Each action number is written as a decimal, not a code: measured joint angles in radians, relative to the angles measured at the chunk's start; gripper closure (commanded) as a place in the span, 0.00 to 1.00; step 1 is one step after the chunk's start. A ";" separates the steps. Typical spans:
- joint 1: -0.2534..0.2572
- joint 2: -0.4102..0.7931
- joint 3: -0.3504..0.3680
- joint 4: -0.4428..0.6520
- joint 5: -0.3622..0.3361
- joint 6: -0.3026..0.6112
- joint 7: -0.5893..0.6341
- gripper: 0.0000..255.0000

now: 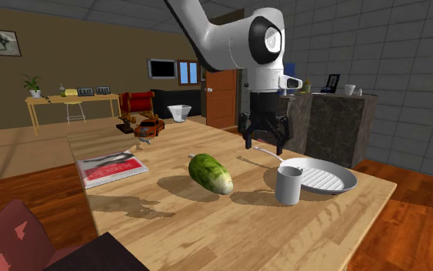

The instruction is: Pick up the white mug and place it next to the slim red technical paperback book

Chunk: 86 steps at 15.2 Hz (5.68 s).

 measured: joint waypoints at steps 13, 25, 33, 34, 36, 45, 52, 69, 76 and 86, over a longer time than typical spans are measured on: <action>-0.025 0.467 0.011 0.443 0.062 0.070 -0.021 0.00; -0.024 0.536 0.012 0.452 0.063 0.131 -0.019 0.00; -0.024 0.536 0.012 0.452 0.063 0.132 -0.019 1.00; -0.024 0.536 0.012 0.452 0.063 0.132 -0.019 1.00; -0.024 0.536 0.012 0.452 0.063 0.132 -0.019 1.00; -0.025 0.481 0.011 0.461 0.063 0.068 -0.020 1.00; -0.024 0.430 0.012 0.479 0.062 -0.001 -0.019 1.00; -0.024 0.347 0.011 0.583 0.062 -0.188 -0.019 1.00; 0.022 0.226 0.028 0.428 0.054 -0.154 0.045 1.00; 0.134 -0.003 0.094 0.107 0.039 -0.065 0.231 1.00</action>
